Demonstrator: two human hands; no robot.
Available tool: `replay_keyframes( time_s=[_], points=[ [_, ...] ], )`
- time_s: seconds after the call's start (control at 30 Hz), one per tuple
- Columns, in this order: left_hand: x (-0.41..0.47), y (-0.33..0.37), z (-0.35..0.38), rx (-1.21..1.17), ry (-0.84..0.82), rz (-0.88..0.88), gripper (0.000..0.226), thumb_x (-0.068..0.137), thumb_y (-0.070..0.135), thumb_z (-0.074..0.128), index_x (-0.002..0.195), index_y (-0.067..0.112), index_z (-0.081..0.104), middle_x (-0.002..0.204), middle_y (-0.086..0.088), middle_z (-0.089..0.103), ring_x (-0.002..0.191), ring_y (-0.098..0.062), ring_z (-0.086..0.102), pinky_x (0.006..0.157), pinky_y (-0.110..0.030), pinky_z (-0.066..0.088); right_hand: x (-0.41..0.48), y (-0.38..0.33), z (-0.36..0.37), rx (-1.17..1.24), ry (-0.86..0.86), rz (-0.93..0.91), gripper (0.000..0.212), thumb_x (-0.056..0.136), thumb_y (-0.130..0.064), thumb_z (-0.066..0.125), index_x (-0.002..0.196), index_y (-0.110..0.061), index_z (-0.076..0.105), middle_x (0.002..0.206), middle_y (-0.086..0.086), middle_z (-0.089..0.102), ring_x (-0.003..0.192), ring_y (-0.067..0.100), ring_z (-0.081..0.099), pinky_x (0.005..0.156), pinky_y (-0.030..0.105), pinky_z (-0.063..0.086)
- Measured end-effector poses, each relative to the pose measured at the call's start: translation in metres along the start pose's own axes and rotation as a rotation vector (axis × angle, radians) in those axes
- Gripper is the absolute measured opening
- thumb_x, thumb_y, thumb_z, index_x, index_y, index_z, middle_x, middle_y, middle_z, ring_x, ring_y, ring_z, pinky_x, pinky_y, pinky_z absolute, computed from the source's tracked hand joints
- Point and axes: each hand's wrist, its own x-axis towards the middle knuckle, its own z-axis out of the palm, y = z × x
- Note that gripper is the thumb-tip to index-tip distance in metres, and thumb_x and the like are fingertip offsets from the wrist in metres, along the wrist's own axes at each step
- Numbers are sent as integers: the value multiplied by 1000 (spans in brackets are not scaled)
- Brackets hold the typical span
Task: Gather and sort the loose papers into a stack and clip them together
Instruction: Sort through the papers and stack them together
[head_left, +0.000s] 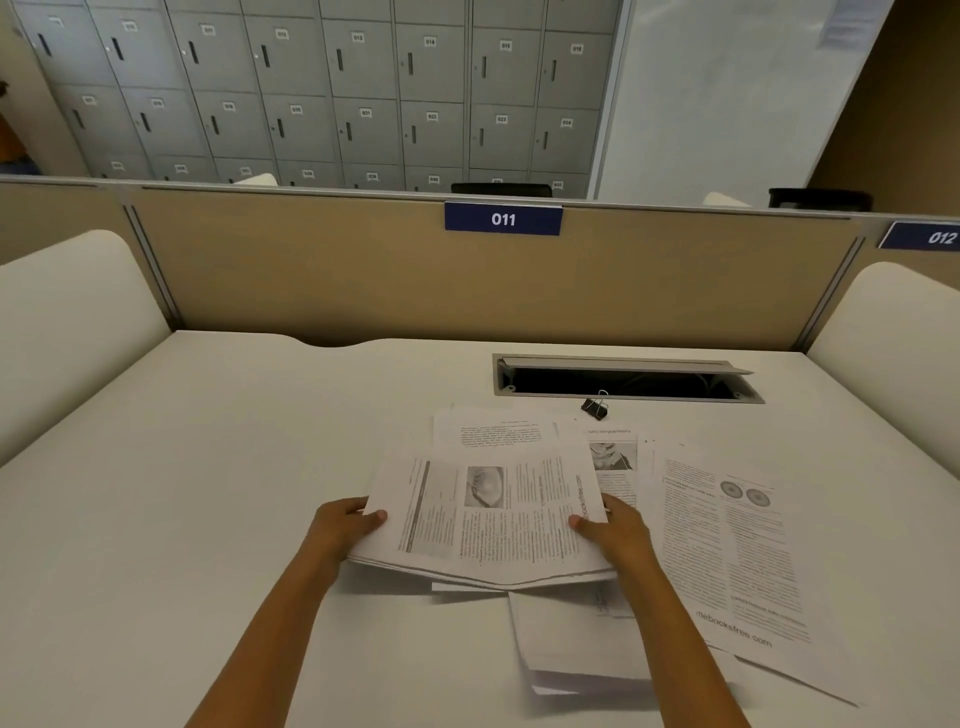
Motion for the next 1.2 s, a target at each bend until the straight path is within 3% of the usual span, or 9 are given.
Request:
replay_keyframes(
  time_s=[0.17, 0.27, 0.4, 0.53, 0.7, 0.97, 1.1, 1.2],
  points=[
    [-13, 20, 1, -142, 27, 247, 43, 85, 9, 62, 126, 8, 51, 119, -14, 62, 101, -29, 61, 87, -40, 51, -7, -25, -7, 108, 163, -211, 42, 84, -19, 66, 124, -16, 54, 113, 2, 63, 104, 24, 61, 89, 41, 53],
    [-23, 37, 5, -196, 64, 379, 42, 88, 13, 57, 129, 11, 45, 116, -7, 60, 102, -26, 59, 90, -43, 50, -13, -38, -9, 212, 186, -331, 34, 85, -23, 64, 118, -21, 53, 103, -6, 62, 92, 18, 63, 69, 23, 54],
    [-30, 45, 6, -193, 98, 495, 30, 88, 19, 58, 117, 18, 48, 101, 7, 61, 90, -14, 60, 79, -30, 51, -12, -33, -10, 241, 114, -337, 43, 82, -26, 67, 122, -18, 53, 108, -3, 63, 96, 17, 62, 75, 24, 53],
    [-29, 38, 5, -210, 79, 485, 25, 89, 16, 57, 113, 19, 50, 99, 11, 61, 90, -7, 59, 76, -25, 52, -12, -19, -11, 286, 36, -282, 32, 81, -19, 69, 111, -21, 58, 100, -2, 67, 91, 18, 63, 62, 18, 54],
    [-31, 38, 6, -207, 97, 518, 23, 91, 12, 53, 113, 19, 51, 97, 13, 61, 86, -6, 59, 69, -18, 50, -11, -18, -10, 327, 31, -264, 26, 81, -17, 68, 106, -23, 60, 98, -4, 67, 86, 10, 63, 62, 17, 54],
    [-27, 20, 9, -107, 15, 404, 28, 89, 13, 56, 117, 17, 52, 108, -3, 60, 98, -24, 56, 90, -42, 48, -6, -6, -5, 322, -11, -184, 26, 80, -15, 69, 102, -26, 60, 95, -4, 66, 92, 27, 61, 85, 43, 52],
    [-21, 21, 3, -54, 15, 368, 32, 88, 14, 59, 119, 15, 54, 111, -7, 63, 98, -27, 61, 89, -43, 52, -5, -8, -8, 307, 5, -191, 23, 78, -16, 71, 94, -30, 61, 98, -1, 68, 89, 24, 65, 71, 31, 56],
    [-14, 32, -4, -119, 81, 332, 27, 84, 20, 64, 110, 16, 57, 105, -7, 65, 88, -24, 63, 70, -30, 53, -8, -13, -13, 367, -30, -171, 23, 77, -15, 72, 95, -26, 64, 98, 0, 72, 82, 18, 71, 64, 26, 59]
  ],
)
